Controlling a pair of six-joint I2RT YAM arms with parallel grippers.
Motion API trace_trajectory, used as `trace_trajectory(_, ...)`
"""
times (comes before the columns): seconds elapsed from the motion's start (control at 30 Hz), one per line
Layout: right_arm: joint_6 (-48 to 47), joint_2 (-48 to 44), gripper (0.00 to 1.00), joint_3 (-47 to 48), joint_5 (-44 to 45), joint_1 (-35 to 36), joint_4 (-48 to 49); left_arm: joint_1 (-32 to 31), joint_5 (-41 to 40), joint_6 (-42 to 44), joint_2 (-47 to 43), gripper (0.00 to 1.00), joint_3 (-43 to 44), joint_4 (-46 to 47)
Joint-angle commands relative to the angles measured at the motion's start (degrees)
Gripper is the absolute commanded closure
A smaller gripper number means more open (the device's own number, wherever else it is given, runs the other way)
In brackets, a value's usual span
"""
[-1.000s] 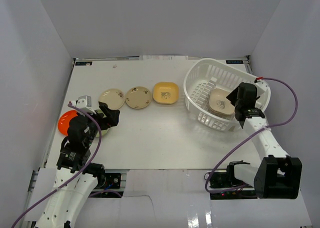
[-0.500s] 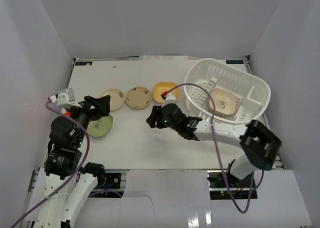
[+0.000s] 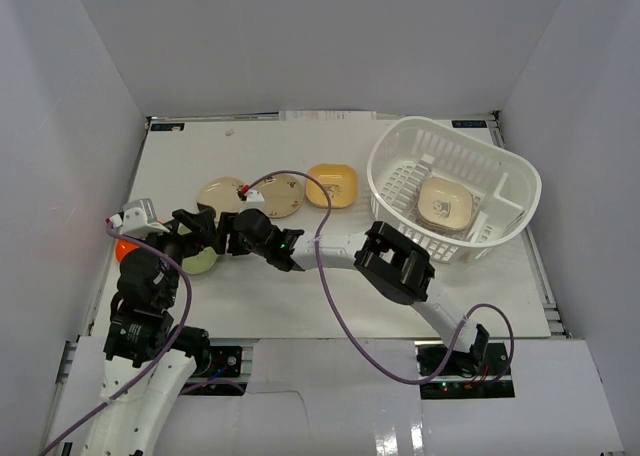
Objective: Place the plates into the plastic bin on the countertop
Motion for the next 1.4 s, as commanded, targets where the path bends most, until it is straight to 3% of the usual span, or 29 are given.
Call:
trace_trajectory(0.0,3.79,4.9,0.35,5.38,0.83,0.15,-2.25,0.09,0.13,0.67,1.14,0.02,0.3,1.4)
trace_trajectory(0.1,8.18,7.54,0.41,6.36,0.3,-0.64,-2.25,0.0,-0.04,0.67,0.53,0.02,0.13,1.22)
trace_trajectory(0.2,6.18,7.28,0.46,8.28,2.84,-0.47,-4.7,0.0,-0.04,0.58,0.62,0.02,0.13,1.4)
trace_trajectory(0.23,5.83,6.94,0.56,8.29,3.81,-0.47,-5.67,0.0,-0.04,0.5,0.62,0.02,0.13,1.4)
trace_trajectory(0.3,5.56,5.8,0.67,5.68,4.25,-0.38,-5.42,0.01,0.04,0.5,0.7,0.02,0.13,1.48)
trace_trajectory(0.33,5.47,3.96,0.78,3.92,5.04,-0.29,-3.85,0.0,0.04,0.5,0.7,0.02,0.04,1.48)
trace_trajectory(0.43,4.34,-2.0,0.92,-4.32,7.32,0.32,-0.42,0.0,0.31,0.67,0.79,0.02,0.04,1.48)
trace_trajectory(0.5,2.93,-6.14,0.92,-8.73,10.56,1.2,0.73,0.09,0.39,0.58,0.88,0.02,0.04,1.57)
trace_trajectory(0.73,-10.42,-34.17,0.92,-28.6,24.89,-0.29,1.54,-0.08,0.66,0.85,0.09,0.02,-0.14,1.22)
trace_trajectory(0.83,-16.75,-47.97,0.92,-36.25,28.59,-6.33,-4.16,-0.08,3.45,0.94,0.61,0.02,-0.4,1.31)
trace_trajectory(1.03,-23.17,-71.71,0.92,-47.07,24.48,-36.11,-13.05,-0.7,8.39,1.02,2.46,0.02,-0.67,1.4)
trace_trajectory(1.07,-24.14,-72.77,0.92,-47.34,23.95,-43.9,-13.76,-0.79,9.26,1.11,2.81,0.02,-0.75,1.48)
trace_trajectory(1.17,-25.38,-71.56,0.92,-47.08,16.75,-57.45,-16.75,-0.79,10.5,1.2,4.47,0.02,-0.67,1.4)
trace_trajectory(1.23,-24.33,-68.23,0.92,-46.47,14.02,-63.45,-19.19,-0.87,10.94,1.29,5.27,0.02,-0.58,1.31)
trace_trajectory(1.37,-20.81,-64.35,0.92,-46.73,11.28,-67.69,-20.44,-1.05,11.12,1.38,5.28,0.02,-0.67,1.22)
